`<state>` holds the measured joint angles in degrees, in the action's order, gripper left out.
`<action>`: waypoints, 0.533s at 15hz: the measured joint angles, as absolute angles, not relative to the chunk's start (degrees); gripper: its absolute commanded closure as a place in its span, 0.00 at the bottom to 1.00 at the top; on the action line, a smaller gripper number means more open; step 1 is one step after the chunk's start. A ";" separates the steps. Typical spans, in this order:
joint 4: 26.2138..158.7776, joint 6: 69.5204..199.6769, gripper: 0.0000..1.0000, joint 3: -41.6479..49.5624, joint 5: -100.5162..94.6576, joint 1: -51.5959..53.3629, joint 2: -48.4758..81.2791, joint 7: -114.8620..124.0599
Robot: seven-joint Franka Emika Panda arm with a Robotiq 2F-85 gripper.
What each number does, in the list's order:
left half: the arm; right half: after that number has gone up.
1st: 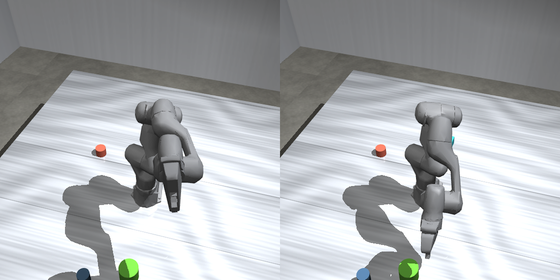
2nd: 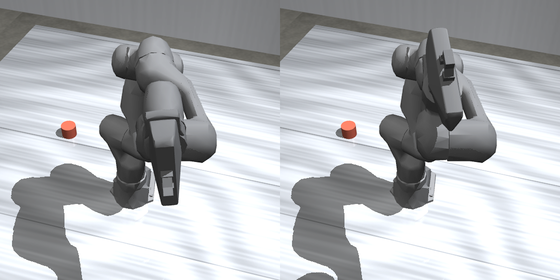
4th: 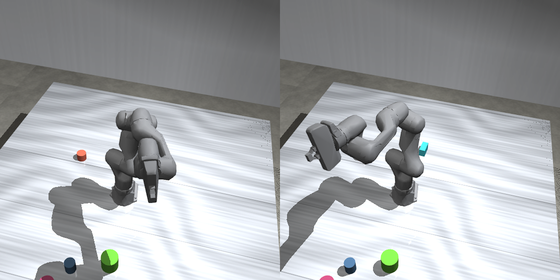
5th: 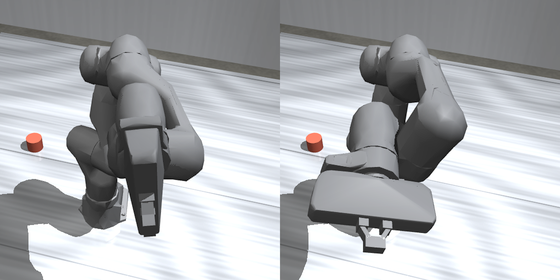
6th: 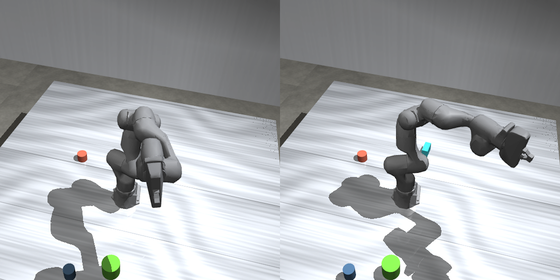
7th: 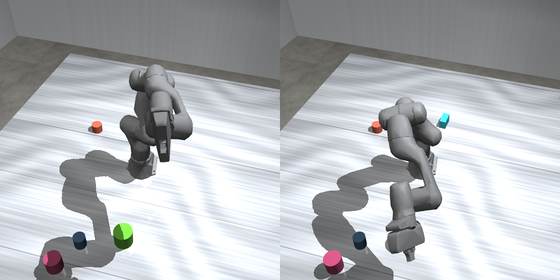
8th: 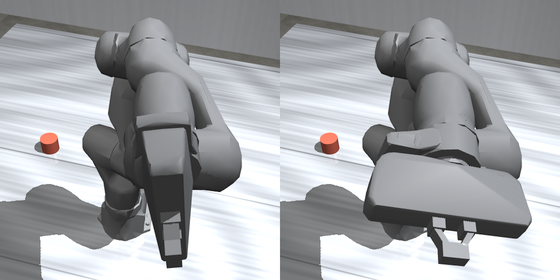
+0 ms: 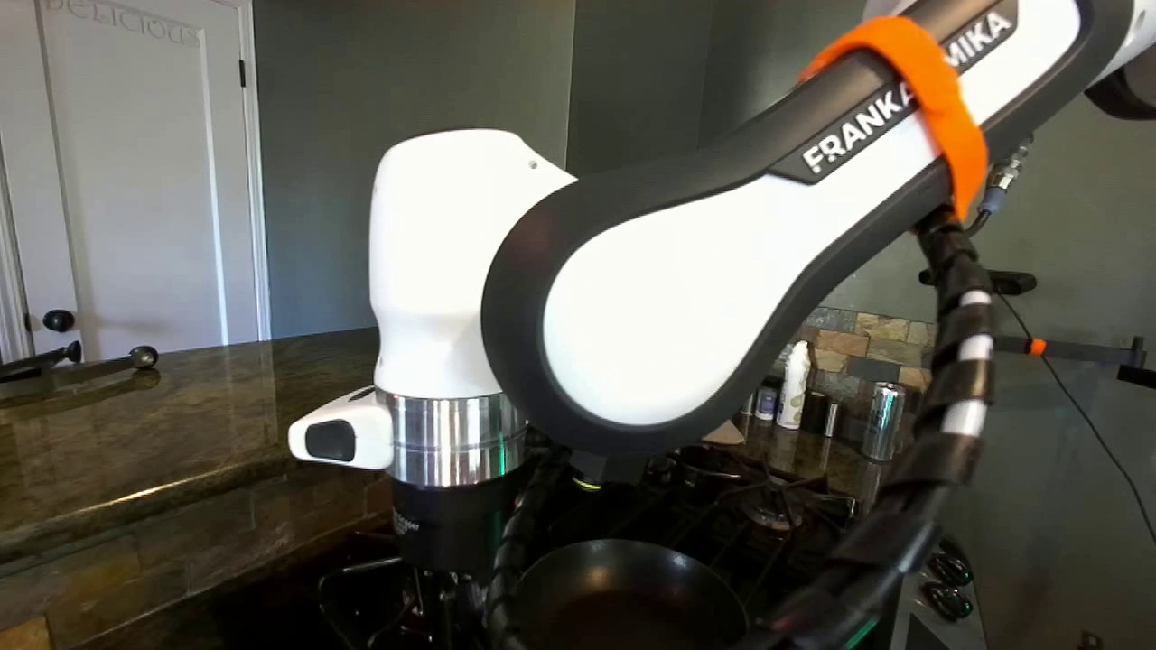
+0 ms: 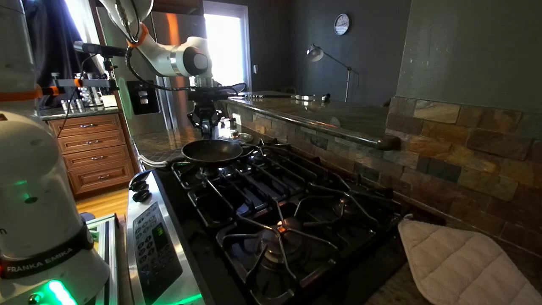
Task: Move the pan to the bottom left stove plate
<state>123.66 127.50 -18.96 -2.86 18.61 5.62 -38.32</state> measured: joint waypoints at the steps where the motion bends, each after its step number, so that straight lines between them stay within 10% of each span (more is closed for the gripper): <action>1: 123.35 127.31 0.92 -19.16 -2.84 18.65 6.06 -37.89; 8: 122.96 127.17 0.92 -19.52 -2.83 18.66 6.49 -34.13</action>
<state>122.96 127.17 -19.52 -2.83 18.66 6.49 -34.13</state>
